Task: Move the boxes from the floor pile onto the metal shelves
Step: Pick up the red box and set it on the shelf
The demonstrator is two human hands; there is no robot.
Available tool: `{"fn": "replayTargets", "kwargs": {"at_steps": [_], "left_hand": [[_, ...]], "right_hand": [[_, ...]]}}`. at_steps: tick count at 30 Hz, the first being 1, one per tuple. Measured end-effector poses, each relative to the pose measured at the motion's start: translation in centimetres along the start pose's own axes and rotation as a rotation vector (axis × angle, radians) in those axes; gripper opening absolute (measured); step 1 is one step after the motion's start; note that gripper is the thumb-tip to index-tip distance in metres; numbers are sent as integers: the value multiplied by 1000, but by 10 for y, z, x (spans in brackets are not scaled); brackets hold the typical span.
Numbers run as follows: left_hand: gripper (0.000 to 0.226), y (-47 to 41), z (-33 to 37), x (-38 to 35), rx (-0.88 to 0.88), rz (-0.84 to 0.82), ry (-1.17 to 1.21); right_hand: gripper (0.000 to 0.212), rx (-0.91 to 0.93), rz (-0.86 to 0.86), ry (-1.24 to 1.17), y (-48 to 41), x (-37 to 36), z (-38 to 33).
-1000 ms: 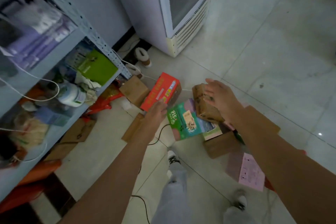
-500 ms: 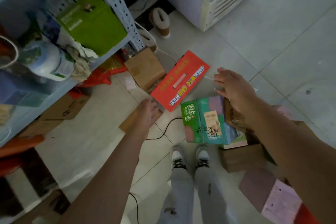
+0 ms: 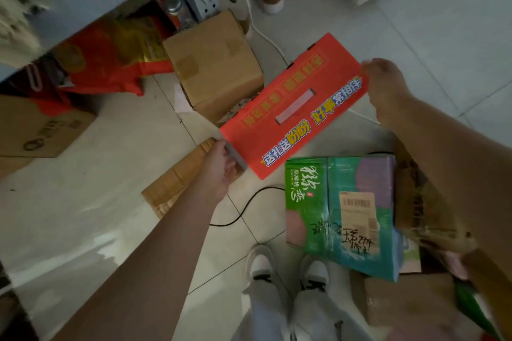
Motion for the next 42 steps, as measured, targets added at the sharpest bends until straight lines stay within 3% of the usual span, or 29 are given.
{"fn": "replayTargets", "kwargs": {"at_steps": [3, 6, 11, 22, 27, 30, 35, 39, 42], "left_hand": [[58, -26, -7, -10, 24, -26, 105], [62, -40, -17, -18, 56, -58, 178], [68, -22, -17, -26, 63, -75, 208], [65, 201, 83, -18, 33, -61, 209], [72, 330, 130, 7, 26, -20, 302], [80, 409, 139, 28, 58, -13, 433], [99, 528, 132, 64, 104, -19, 663], [95, 600, 148, 93, 71, 10, 779], [93, 643, 178, 109, -34, -77, 859]], "right_hand": [[47, -2, 29, 25, -30, -6, 5], [32, -53, -10, -2, -47, -9, 12], [41, 5, 37, 7, -31, 13, 9], [35, 138, 126, -67, 180, 148, -77], [33, 350, 116, -34, 305, 195, -138], [39, 517, 65, 45, 385, 213, -178], [28, 809, 4, 109, 537, 219, -228], [24, 1091, -73, 47, 655, 213, -252], [27, 1238, -138, -19, 737, 216, -271]]}}
Point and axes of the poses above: each hand's wrist, its own y-axis away from the middle knuckle, its own x-axis out of the back of the hand, z = x × y, the point moved 3 cm from there along -y, towards the middle knuckle, and after that the axes turned 11 degrees about -x, right-handed, at the moved point
